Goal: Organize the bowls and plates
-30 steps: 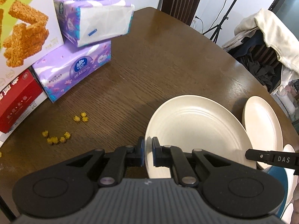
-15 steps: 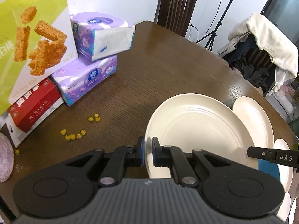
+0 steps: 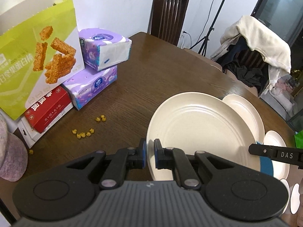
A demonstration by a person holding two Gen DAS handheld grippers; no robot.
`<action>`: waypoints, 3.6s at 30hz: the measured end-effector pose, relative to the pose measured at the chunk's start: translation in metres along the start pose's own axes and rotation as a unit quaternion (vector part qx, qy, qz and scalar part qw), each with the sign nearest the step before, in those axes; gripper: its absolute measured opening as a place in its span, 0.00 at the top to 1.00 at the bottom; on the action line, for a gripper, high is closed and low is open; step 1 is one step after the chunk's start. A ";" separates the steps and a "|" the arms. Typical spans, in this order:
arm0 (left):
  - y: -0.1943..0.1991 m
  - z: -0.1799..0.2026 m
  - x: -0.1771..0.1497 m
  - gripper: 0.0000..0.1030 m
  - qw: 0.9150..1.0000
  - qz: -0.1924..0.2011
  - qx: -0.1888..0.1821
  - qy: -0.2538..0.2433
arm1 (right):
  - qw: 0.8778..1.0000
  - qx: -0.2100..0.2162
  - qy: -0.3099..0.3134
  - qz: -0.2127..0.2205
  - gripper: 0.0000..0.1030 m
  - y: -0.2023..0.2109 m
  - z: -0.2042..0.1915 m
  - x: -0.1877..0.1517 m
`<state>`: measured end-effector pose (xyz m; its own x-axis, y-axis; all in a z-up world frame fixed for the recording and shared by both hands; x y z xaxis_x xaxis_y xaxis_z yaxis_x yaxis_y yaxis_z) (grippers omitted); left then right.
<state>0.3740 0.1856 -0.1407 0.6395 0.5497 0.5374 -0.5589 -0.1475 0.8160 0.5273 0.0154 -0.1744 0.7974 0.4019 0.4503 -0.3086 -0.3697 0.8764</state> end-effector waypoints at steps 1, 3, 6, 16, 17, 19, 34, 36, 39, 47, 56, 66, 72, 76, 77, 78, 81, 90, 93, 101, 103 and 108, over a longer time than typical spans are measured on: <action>0.003 0.000 -0.001 0.91 1.000 0.000 -0.001 -0.002 | 1.000 0.001 0.001 0.003 0.96 0.004 0.000 -0.002; 0.009 0.001 -0.003 0.91 1.000 0.001 -0.003 -0.006 | 1.000 0.002 0.002 0.008 0.96 0.010 0.000 -0.007; 0.018 0.003 -0.007 0.91 1.000 0.006 -0.005 -0.017 | 1.000 0.002 0.002 0.014 0.96 0.019 -0.002 -0.012; 0.046 0.007 -0.022 0.91 0.999 0.017 -0.016 -0.037 | 0.999 -0.003 0.001 0.033 0.96 0.047 -0.005 -0.037; 0.048 0.006 -0.024 0.91 0.999 0.017 -0.017 -0.037 | 0.999 -0.002 0.002 0.035 0.96 0.050 -0.005 -0.039; 0.051 0.005 -0.028 0.91 0.999 0.016 -0.020 -0.037 | 0.999 -0.001 0.001 0.040 0.96 0.055 -0.006 -0.044; 0.073 -0.002 -0.066 0.91 0.998 0.015 -0.019 -0.060 | 0.998 0.000 0.017 0.056 0.96 0.076 -0.014 -0.084; 0.076 -0.003 -0.072 0.91 0.998 0.012 -0.022 -0.064 | 0.998 -0.003 0.022 0.057 0.96 0.077 -0.016 -0.090; 0.078 -0.004 -0.080 0.91 0.997 0.008 -0.026 -0.067 | 0.998 -0.002 0.021 0.055 0.96 0.078 -0.016 -0.098; 0.084 -0.016 -0.099 0.91 0.997 0.003 -0.023 -0.068 | 0.998 0.002 0.022 0.051 0.96 0.078 -0.022 -0.120; 0.089 -0.030 -0.115 0.91 0.998 0.004 -0.017 -0.067 | 0.999 0.008 0.028 0.045 0.96 0.075 -0.033 -0.142; 0.085 -0.052 -0.136 0.91 0.998 -0.006 -0.012 -0.056 | 0.999 0.011 0.038 0.031 0.96 0.065 -0.048 -0.164; 0.080 -0.066 -0.146 0.91 0.999 -0.014 -0.004 -0.051 | 0.998 0.012 0.051 0.020 0.95 0.055 -0.061 -0.174; 0.077 -0.073 -0.152 0.91 0.998 -0.016 0.002 -0.054 | 0.998 0.009 0.057 0.015 0.95 0.047 -0.068 -0.180; 0.076 -0.074 -0.153 0.91 0.998 -0.017 0.003 -0.053 | 0.998 0.008 0.059 0.015 0.95 0.045 -0.069 -0.181; 0.075 -0.076 -0.154 0.91 0.998 -0.018 0.004 -0.053 | 0.998 0.007 0.062 0.016 0.95 0.043 -0.071 -0.183; 0.071 -0.082 -0.157 0.91 0.998 -0.020 0.007 -0.053 | 0.998 0.007 0.065 0.013 0.95 0.037 -0.076 -0.187; 0.055 -0.097 -0.165 0.91 0.998 -0.032 0.012 -0.051 | 0.997 -0.001 0.074 0.009 0.95 0.021 -0.086 -0.195; 0.050 -0.101 -0.167 0.91 0.998 -0.035 0.012 -0.049 | 0.997 -0.004 0.072 0.001 0.95 0.013 -0.088 -0.198; 0.039 -0.111 -0.171 0.91 0.998 -0.045 0.016 -0.047 | 0.997 -0.010 0.081 -0.001 0.94 0.002 -0.094 -0.205; 0.037 -0.111 -0.172 0.91 0.998 -0.047 0.017 -0.046 | 0.997 -0.011 0.083 -0.002 0.94 0.000 -0.096 -0.206; 0.031 -0.113 -0.173 0.91 0.997 -0.054 0.018 -0.047 | 0.996 -0.018 0.089 -0.003 0.94 -0.005 -0.099 -0.208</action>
<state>0.1864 0.1793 -0.2328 0.7422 0.4853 0.4623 -0.4659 -0.1222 0.8763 0.3116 0.0162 -0.2558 0.6960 0.5465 0.4657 -0.3253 -0.3382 0.8830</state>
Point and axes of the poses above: each gripper's, at about its wrist camera, not at the fingertips, and y roughly against the way its jaws point, z to its right, x to its top, the point moved 8 cm from there along -y, roughly the way its jaws point, and after that the axes turned 3 degrees about -x, right-handed, at the moved point
